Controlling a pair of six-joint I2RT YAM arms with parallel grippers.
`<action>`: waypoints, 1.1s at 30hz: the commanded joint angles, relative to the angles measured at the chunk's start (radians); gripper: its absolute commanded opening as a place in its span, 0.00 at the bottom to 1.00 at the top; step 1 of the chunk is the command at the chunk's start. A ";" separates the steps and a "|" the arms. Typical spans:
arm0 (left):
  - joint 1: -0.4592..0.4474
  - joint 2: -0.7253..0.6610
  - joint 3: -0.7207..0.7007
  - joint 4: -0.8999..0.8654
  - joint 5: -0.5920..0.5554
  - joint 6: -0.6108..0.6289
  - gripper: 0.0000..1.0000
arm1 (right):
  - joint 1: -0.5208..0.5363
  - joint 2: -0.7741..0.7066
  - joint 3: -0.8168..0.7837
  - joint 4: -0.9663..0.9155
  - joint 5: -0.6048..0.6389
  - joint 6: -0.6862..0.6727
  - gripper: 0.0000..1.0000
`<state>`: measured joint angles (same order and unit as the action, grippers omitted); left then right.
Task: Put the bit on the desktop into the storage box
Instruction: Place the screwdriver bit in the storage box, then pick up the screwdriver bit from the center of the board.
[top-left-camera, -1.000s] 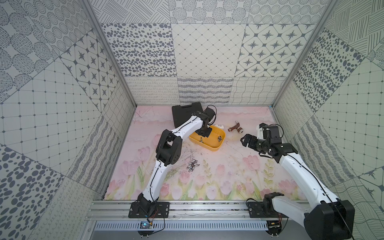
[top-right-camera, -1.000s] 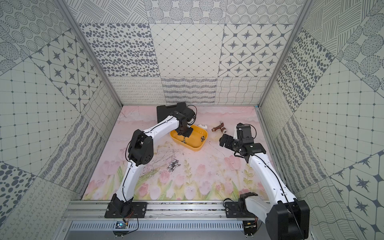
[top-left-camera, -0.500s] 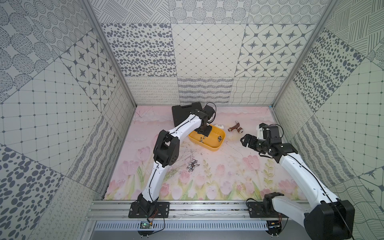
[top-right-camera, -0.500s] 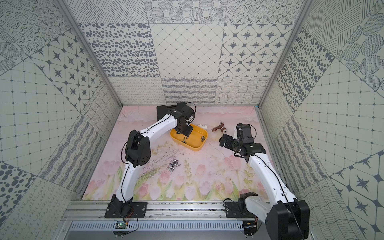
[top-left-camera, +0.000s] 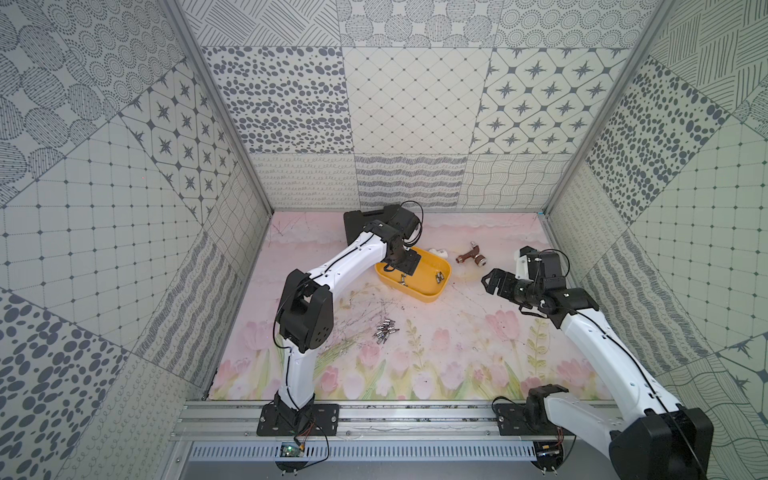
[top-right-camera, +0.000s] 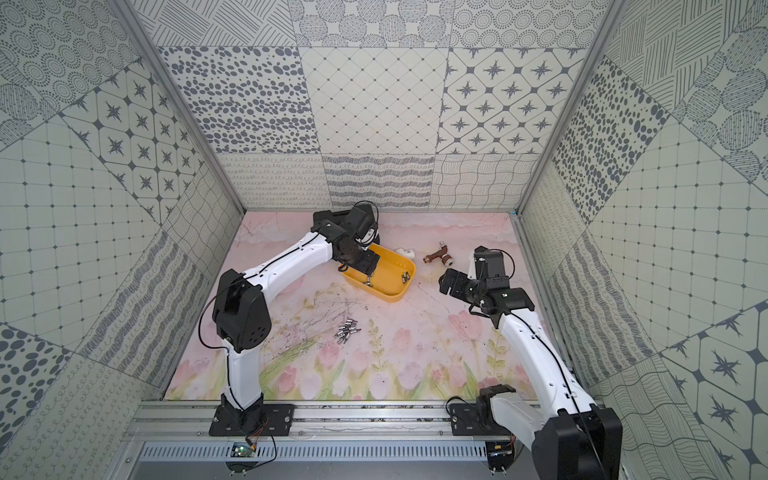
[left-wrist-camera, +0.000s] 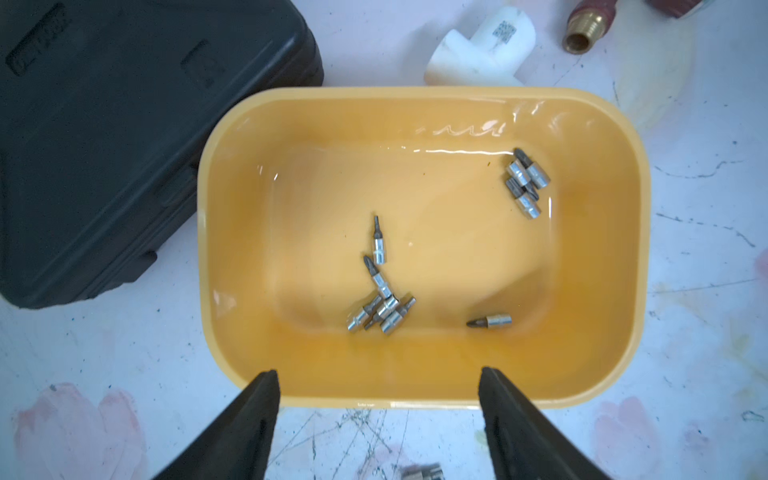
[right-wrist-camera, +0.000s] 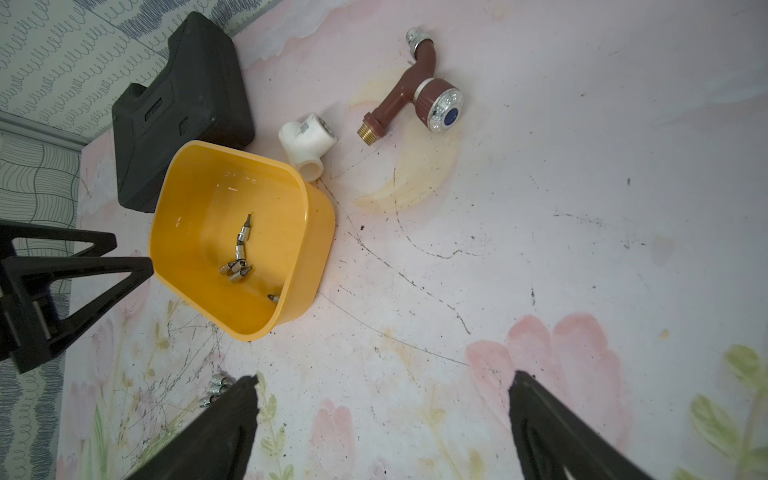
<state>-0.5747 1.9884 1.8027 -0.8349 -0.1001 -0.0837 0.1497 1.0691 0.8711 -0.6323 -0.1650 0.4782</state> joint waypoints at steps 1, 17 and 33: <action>0.008 -0.106 -0.097 0.081 0.022 -0.040 0.84 | -0.004 -0.020 0.023 0.014 -0.004 -0.021 0.97; 0.007 -0.410 -0.391 0.085 0.023 -0.129 0.99 | -0.004 -0.022 0.021 0.014 -0.005 -0.026 0.97; -0.001 -0.528 -0.582 -0.036 0.094 -0.211 0.86 | -0.004 -0.019 0.020 0.016 -0.007 -0.030 0.97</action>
<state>-0.5747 1.4826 1.2655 -0.8070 -0.0559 -0.2428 0.1497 1.0660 0.8711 -0.6327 -0.1684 0.4599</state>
